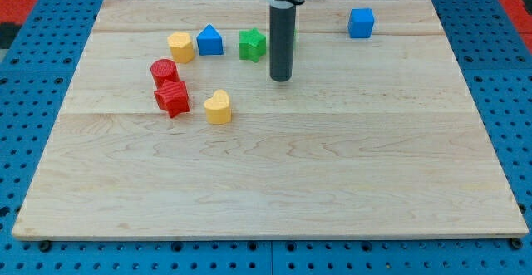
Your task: Push the yellow heart to the left side
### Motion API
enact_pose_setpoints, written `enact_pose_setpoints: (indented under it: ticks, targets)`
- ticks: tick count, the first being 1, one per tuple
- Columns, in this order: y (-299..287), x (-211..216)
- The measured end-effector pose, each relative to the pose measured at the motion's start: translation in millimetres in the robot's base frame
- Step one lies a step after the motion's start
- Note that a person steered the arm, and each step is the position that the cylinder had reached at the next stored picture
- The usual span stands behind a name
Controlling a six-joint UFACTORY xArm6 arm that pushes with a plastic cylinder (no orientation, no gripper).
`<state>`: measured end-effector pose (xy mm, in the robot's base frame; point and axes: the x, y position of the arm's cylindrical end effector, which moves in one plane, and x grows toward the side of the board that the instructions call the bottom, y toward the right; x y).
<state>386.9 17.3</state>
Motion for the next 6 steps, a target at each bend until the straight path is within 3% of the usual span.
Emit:
enact_pose_setpoints:
  ticks: [2,3,4,6]
  targets:
    - [-39.9,39.9]
    - [-47.9,10.1]
    - [-83.6,22.3]
    - [-81.7,53.2]
